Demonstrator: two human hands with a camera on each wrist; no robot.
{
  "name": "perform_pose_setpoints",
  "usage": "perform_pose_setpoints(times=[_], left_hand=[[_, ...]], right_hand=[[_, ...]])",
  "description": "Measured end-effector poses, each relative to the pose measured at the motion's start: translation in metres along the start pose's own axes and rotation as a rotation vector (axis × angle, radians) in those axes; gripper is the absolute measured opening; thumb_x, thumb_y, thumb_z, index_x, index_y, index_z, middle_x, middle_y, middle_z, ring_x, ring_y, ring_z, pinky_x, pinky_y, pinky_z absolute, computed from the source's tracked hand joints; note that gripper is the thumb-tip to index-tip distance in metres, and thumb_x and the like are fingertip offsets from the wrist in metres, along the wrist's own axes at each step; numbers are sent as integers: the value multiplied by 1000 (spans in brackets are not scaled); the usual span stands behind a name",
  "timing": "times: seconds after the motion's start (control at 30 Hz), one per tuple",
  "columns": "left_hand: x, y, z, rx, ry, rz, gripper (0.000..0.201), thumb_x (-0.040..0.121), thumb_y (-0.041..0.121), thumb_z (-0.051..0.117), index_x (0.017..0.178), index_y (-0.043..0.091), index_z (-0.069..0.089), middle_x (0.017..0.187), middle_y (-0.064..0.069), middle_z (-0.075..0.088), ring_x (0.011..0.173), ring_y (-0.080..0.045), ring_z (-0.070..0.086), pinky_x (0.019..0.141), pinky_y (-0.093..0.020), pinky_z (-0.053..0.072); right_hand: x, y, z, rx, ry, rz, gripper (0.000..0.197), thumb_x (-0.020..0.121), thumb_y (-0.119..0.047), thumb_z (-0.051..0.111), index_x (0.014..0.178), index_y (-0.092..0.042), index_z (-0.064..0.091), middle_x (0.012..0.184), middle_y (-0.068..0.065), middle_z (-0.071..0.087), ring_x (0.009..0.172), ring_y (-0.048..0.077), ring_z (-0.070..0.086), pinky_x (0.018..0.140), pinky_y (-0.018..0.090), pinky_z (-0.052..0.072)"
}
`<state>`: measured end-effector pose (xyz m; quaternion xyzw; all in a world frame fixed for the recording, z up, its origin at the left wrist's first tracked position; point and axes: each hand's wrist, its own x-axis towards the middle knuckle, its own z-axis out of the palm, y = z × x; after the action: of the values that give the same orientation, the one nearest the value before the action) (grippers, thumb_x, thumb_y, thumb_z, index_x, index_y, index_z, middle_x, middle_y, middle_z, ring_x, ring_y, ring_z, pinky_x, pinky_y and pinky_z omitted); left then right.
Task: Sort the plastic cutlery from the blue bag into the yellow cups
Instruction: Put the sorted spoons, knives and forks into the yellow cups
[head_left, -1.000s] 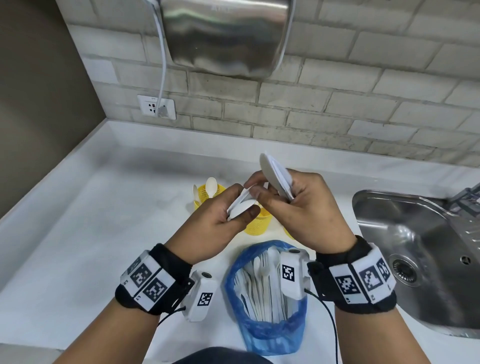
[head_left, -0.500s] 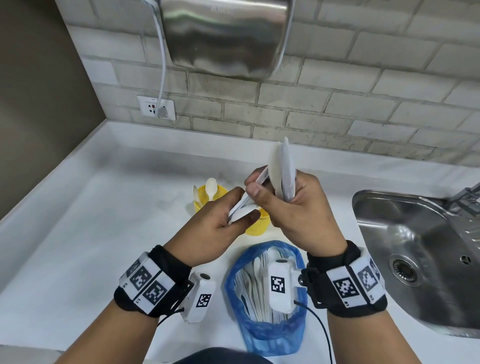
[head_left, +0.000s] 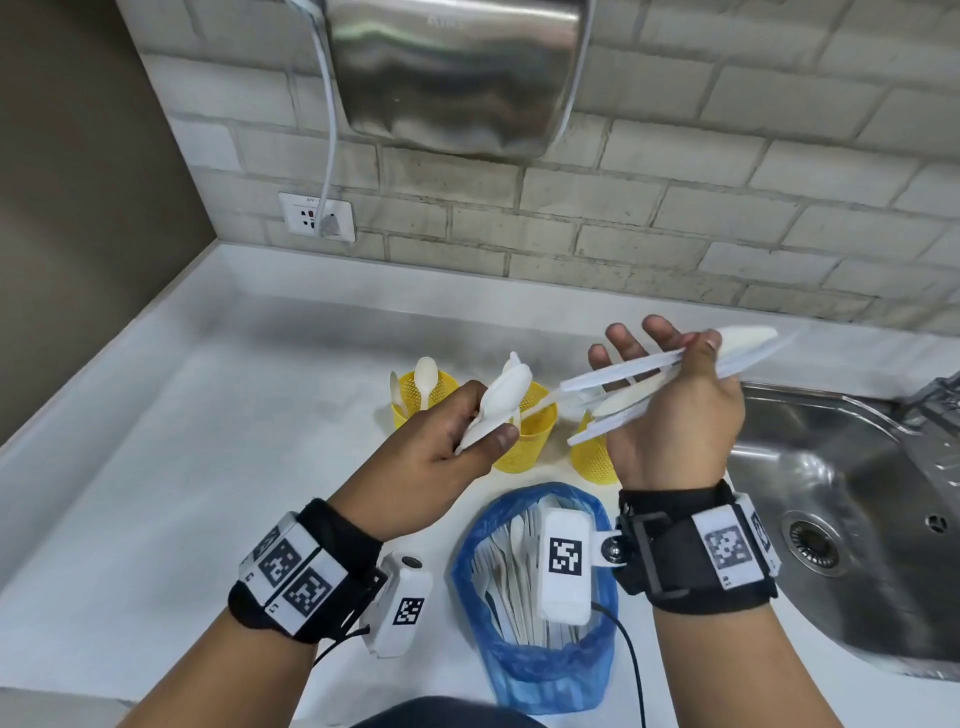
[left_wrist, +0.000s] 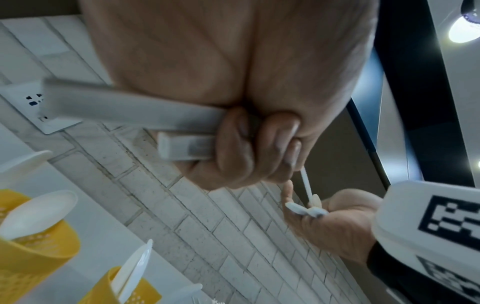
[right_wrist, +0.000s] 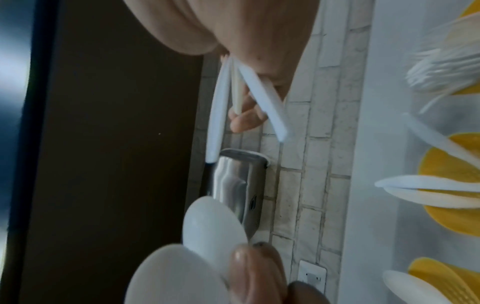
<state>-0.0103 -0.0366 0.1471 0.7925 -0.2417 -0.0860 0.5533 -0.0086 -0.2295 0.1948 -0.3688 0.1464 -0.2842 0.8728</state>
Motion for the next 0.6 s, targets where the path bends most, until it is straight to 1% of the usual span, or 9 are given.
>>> perform_pose_setpoints(times=[0.07,0.13,0.2,0.27,0.33,0.4,0.47,0.53,0.6], left_hand=[[1,-1,1,-10,-8,0,49,100,54,51,125,12,54,99,-13,62,84,-31,55,76,-55,51],[2,-2,1,-54,-5,1,40,103,46,53,127,14,54,83,4,58,71,-14,52,63,-33,47],[3,-2,4,-91,4,-9,34,102,38,52,127,14,55,73,18,52,64,-2,47,59,-15,39],[4,-2,6,-116,-1,-25,29,104,30,51,128,13,55,66,22,51,58,1,47,56,-9,38],[5,-1,7,-156,-14,-34,28,105,26,50,130,15,54,64,23,51,55,2,47,54,-8,37],[5,1,6,-203,-20,-24,32,104,30,50,135,21,53,67,19,49,55,-2,43,53,-10,35],[3,2,5,-261,-35,-23,37,103,35,51,139,29,51,69,14,44,56,-11,36,49,-20,32],[2,2,3,-303,-47,-43,31,103,38,50,129,21,54,66,1,38,55,-17,30,46,-27,27],[2,2,3,-284,-16,-36,25,104,41,46,108,17,53,65,-9,38,50,-20,32,45,-31,27]], right_hand=[[3,1,-3,-18,54,-75,24,112,-28,36,102,-9,46,85,10,65,56,29,61,56,40,55],[4,1,-5,-97,33,-184,16,112,-29,39,105,-14,39,67,5,49,44,20,39,45,27,41],[1,2,-7,-222,-112,-249,17,110,-28,45,97,-18,42,58,-2,35,42,14,29,44,20,28],[-3,4,-7,-405,-323,-238,17,107,-28,54,91,-22,53,54,-9,36,40,10,31,45,18,29],[-8,5,-8,-585,-521,-176,14,102,-28,62,92,-19,64,54,-11,39,41,8,34,44,19,31],[-10,8,-9,-713,-653,-134,16,100,-23,65,95,-8,67,54,-13,45,43,4,38,44,19,34],[-11,11,-10,-787,-737,-114,19,99,-17,66,96,2,67,55,-14,52,44,2,45,48,13,37],[-11,14,-11,-821,-757,-110,23,100,-15,65,91,7,64,54,-14,52,45,3,47,51,11,37],[-10,16,-10,-819,-712,-95,26,101,-15,64,85,5,62,50,-16,50,44,3,46,51,14,36]])
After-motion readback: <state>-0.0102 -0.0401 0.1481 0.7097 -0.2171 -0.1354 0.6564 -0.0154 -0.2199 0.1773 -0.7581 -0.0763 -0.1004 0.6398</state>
